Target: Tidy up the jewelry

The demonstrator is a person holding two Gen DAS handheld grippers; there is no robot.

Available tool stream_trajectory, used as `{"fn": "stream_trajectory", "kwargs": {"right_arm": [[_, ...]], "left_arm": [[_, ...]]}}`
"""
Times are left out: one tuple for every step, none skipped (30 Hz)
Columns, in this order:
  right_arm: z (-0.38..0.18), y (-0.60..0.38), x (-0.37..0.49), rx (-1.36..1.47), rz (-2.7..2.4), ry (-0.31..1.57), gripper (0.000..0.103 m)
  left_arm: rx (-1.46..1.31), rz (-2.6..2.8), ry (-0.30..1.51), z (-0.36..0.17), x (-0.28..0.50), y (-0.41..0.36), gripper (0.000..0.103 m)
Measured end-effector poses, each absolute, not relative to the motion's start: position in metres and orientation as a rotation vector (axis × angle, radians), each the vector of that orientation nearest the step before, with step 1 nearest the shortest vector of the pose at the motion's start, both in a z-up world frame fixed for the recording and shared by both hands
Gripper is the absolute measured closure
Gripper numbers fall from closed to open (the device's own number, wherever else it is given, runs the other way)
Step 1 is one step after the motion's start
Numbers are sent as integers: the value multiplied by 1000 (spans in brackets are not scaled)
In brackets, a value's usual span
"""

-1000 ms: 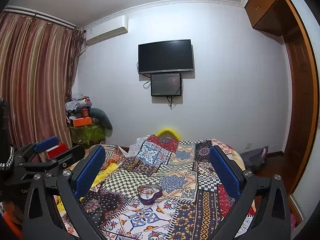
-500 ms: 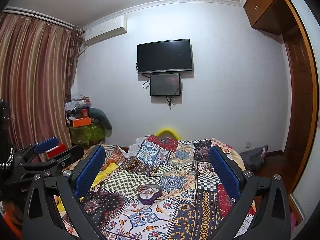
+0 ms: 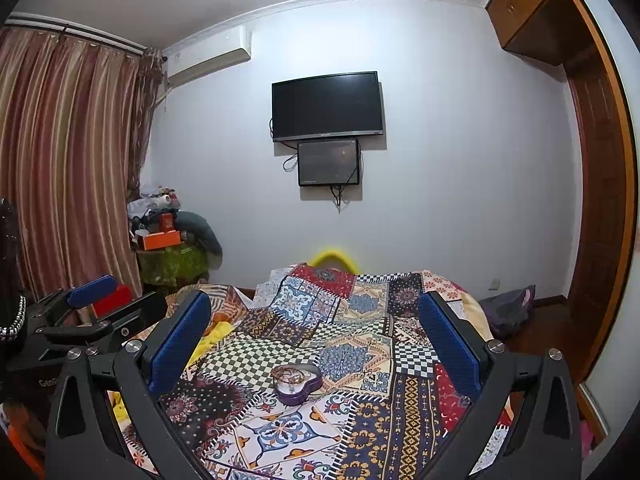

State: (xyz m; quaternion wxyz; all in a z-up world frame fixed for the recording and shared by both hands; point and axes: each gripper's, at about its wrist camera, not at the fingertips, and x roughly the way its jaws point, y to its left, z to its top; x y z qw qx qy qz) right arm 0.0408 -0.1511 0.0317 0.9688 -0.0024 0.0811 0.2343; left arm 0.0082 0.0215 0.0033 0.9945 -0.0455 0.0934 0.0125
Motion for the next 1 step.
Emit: {"fn": "stream_trajectory", "kwargs": {"right_arm": [[31,-151,42,-4,473,167,0]], "left_arm": [[-91,26,188,3,9,22,0]]}}
